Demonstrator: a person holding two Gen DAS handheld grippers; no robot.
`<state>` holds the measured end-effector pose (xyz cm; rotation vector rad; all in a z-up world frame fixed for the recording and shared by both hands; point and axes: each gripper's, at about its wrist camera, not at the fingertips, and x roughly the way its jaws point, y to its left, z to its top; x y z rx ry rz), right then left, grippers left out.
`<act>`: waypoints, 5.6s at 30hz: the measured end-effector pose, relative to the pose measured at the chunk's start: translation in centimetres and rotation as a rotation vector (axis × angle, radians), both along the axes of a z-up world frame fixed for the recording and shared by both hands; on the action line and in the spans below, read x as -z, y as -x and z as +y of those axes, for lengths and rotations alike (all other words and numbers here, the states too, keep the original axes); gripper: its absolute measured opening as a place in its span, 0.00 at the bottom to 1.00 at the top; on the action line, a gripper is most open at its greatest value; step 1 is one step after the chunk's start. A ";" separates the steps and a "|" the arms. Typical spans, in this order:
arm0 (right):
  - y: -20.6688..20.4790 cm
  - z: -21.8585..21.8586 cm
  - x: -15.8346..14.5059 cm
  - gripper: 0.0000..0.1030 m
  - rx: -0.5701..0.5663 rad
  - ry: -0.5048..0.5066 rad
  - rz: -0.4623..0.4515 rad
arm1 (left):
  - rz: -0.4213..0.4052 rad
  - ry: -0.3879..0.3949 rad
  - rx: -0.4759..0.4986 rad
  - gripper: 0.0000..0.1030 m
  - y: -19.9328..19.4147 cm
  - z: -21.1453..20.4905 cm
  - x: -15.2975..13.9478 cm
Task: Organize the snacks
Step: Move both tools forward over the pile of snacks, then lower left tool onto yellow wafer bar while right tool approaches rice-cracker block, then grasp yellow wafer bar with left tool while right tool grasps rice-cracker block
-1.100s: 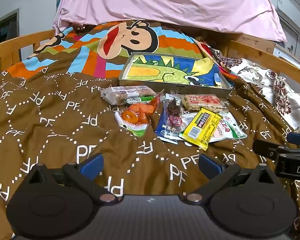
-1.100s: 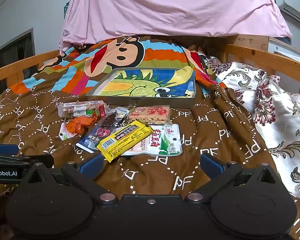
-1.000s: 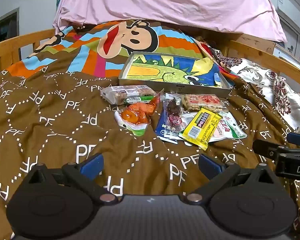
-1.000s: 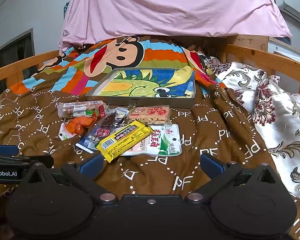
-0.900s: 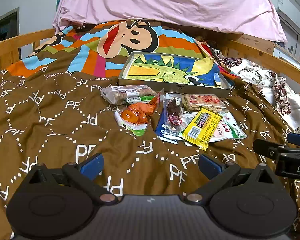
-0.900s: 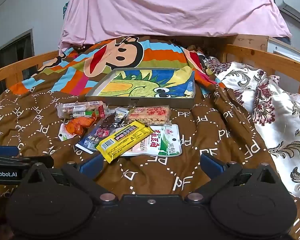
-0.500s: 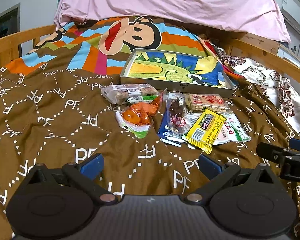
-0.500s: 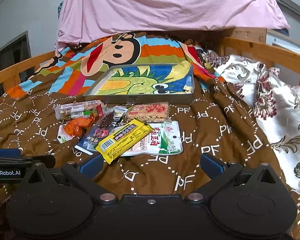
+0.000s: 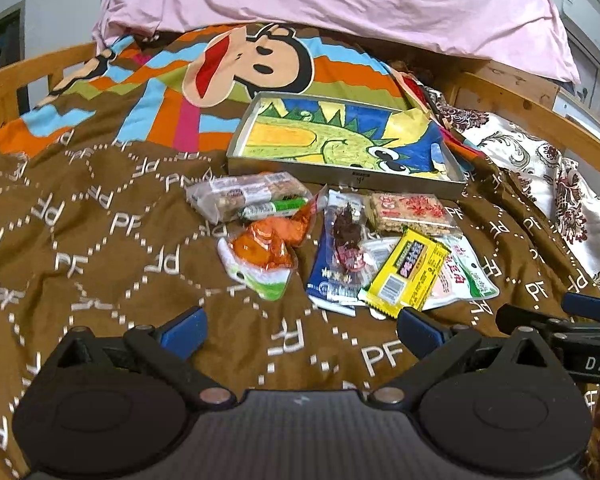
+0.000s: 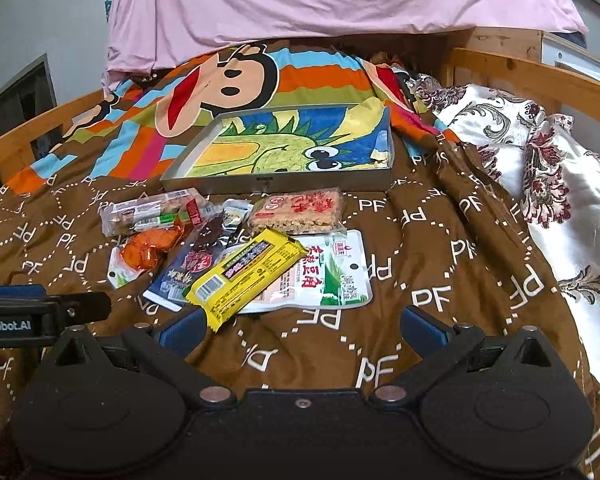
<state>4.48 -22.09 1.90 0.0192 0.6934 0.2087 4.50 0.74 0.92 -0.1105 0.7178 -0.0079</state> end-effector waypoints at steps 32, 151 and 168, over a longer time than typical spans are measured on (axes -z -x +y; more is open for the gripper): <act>-8.7 1.6 0.2 0.99 -0.052 0.044 -0.096 | 0.006 -0.115 0.098 1.00 -6.3 1.0 -1.3; -22.8 0.3 6.5 0.91 -0.772 0.116 0.012 | 0.206 -0.046 0.736 0.52 -14.6 -6.2 4.9; -16.8 -2.6 3.7 0.88 -0.469 0.143 -0.179 | 0.196 0.138 0.618 0.52 -13.7 -3.6 3.5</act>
